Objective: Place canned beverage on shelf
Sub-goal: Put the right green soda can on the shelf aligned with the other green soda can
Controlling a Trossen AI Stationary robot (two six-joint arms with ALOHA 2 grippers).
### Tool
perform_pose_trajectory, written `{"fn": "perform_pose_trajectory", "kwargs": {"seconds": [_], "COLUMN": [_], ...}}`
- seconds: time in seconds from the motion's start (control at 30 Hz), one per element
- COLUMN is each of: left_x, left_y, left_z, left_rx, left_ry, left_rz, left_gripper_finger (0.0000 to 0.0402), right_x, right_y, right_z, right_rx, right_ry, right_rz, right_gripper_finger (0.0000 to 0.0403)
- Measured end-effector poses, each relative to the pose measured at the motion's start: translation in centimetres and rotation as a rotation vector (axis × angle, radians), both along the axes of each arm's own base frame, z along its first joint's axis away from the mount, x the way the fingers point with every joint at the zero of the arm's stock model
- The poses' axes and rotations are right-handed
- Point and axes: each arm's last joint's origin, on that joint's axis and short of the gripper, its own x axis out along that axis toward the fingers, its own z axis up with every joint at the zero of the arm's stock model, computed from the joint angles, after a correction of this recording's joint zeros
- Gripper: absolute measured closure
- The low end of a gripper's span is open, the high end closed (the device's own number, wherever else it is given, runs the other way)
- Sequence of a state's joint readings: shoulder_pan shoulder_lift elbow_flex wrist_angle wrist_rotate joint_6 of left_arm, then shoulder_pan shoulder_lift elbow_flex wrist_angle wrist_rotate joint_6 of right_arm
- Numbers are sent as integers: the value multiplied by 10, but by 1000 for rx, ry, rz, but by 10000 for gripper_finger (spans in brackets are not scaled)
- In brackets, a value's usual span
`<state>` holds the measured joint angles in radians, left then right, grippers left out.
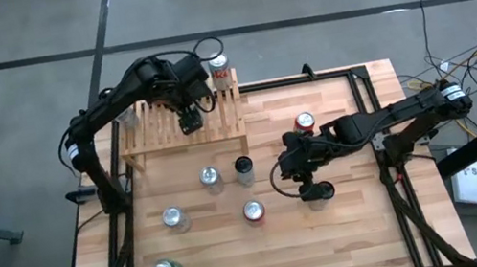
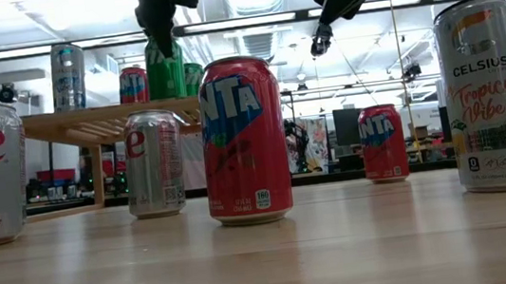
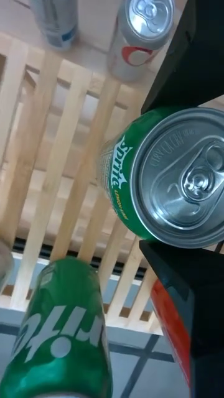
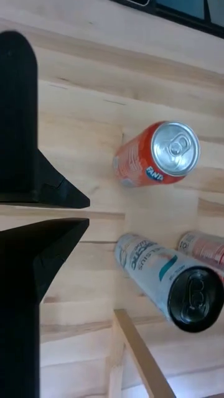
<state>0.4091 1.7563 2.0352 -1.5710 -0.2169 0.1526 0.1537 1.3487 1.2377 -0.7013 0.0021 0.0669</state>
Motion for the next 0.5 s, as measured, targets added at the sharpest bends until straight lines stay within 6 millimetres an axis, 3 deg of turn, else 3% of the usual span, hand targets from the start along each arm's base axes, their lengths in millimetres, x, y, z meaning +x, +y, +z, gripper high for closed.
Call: {"fn": "perform_pose_trajectory", "kwargs": {"seconds": [0.5], "left_x": [3], "left_y": [2], "left_z": [-2], "left_rx": [8], "left_ry": [-1], "left_rz": [-21], "left_gripper_finger": [94], "right_x": [0], "right_y": [-1], "right_z": [0], "right_rx": [2], "right_ry": [-1], "right_rz": [-3], "right_gripper_finger": [376]}}
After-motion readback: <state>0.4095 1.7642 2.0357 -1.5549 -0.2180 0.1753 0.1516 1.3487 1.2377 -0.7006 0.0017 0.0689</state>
